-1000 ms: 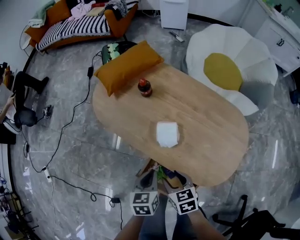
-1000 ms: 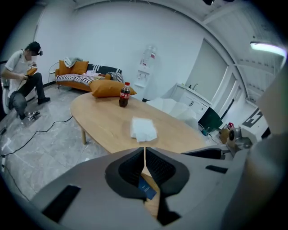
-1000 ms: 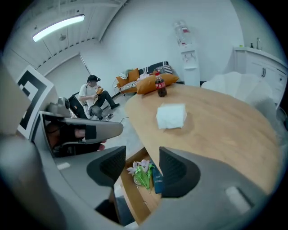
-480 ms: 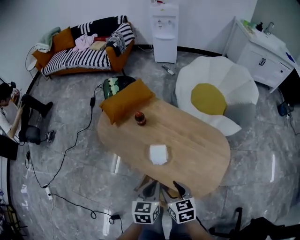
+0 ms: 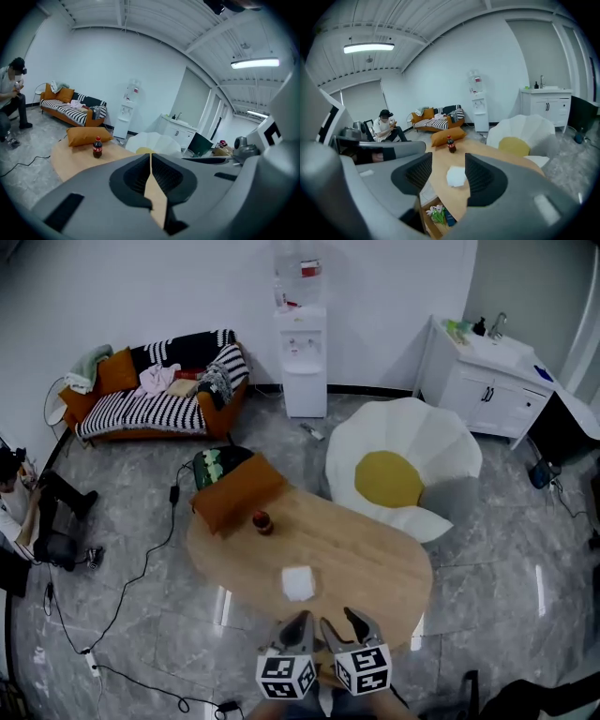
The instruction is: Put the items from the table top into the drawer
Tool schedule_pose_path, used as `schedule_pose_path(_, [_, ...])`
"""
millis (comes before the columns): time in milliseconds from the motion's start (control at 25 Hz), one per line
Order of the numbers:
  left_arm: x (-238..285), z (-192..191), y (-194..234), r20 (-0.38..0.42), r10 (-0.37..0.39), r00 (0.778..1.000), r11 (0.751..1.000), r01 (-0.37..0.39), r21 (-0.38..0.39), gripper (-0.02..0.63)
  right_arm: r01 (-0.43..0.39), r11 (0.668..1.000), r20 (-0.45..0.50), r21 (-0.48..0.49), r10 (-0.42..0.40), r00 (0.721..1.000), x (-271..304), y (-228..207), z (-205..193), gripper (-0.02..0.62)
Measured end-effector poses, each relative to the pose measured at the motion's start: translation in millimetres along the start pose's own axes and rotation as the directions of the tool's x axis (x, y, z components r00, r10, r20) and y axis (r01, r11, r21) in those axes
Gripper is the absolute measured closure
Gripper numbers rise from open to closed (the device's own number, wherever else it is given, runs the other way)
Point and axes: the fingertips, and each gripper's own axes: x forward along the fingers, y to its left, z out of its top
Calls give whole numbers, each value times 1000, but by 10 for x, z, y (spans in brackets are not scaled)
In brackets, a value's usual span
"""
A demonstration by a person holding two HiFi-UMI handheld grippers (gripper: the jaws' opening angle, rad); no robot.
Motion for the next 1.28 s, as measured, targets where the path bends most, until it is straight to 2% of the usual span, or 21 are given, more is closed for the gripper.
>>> schedule_pose_path(320, [-120,390,-344,59,-67,996,996,63,64,586,46,997,119,-62,-38,992,-442,-81,548,380])
schedule_pose_path(560, [-219,729,-688,136,-151,979,987,141,81,585,71,996,171,-63,-59,984,-737,-78,735,382])
schedule_pose_path(720, [-246,761,-935,141,-218,966,968,195,160,586,102,992,208,-69,-86,974,-953,-112,793,447])
schedule_pose_path(840, [-288,782,-1054,147,-243,959,963,220,157,586,146,987,265,-70,-123,956,-1109,-168,910,468])
schedule_pose_path(920, [-308,797,-1104,154,-250,956,962,226,157,585,157,985,286,-68,-132,949,-1168,-185,954,507])
schedule_pose_path(1080, [-320,752,-1119,159,-241,957,967,223,125,585,160,984,289,-80,-131,948,-1213,-172,942,565])
schedule_pose_path(1280, [-339,702,-1193,149,-259,954,958,235,163,586,160,984,290,-82,-130,948,-1203,-150,893,592])
